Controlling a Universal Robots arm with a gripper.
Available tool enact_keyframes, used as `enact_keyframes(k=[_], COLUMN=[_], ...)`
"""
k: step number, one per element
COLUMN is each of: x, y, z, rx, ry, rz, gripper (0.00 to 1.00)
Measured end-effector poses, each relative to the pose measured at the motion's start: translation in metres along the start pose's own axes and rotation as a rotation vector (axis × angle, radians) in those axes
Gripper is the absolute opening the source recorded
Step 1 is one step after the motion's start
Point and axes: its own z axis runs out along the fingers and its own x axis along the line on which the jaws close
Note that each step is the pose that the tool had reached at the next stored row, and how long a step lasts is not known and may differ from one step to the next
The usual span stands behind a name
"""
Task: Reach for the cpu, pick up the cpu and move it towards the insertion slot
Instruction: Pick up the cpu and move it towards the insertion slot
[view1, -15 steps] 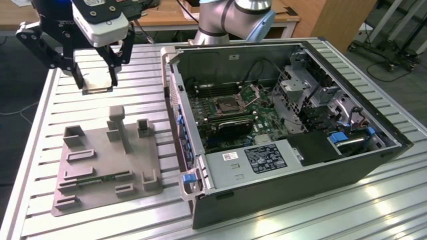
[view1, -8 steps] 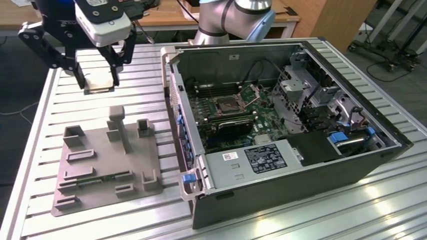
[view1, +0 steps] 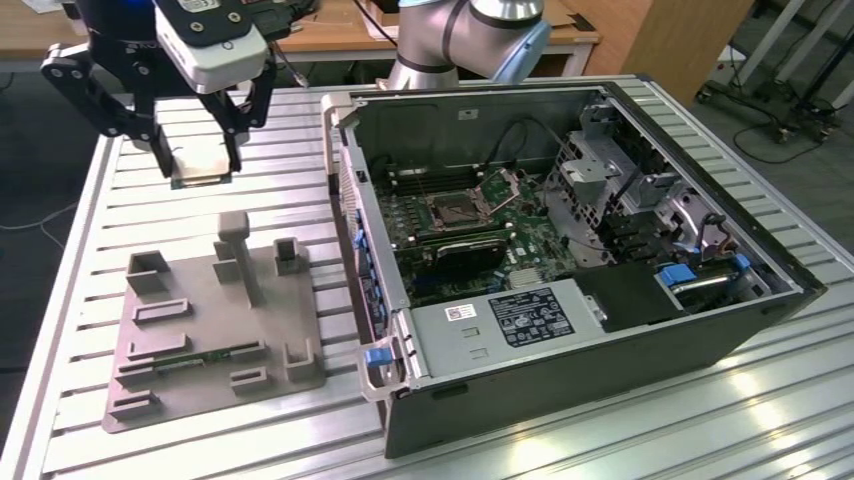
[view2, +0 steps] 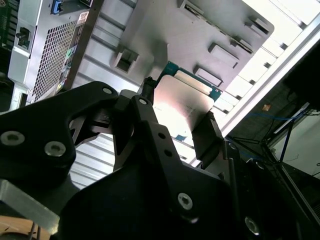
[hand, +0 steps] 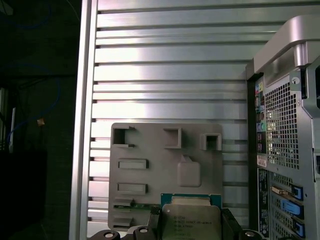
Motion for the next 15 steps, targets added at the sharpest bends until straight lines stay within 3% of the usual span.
enact_keyframes(k=[15], x=[-0.0069], y=[0.0000], z=[0.0000], rx=[-0.0001], ry=[-0.0001], rz=[0.000], gripper=[0.54])
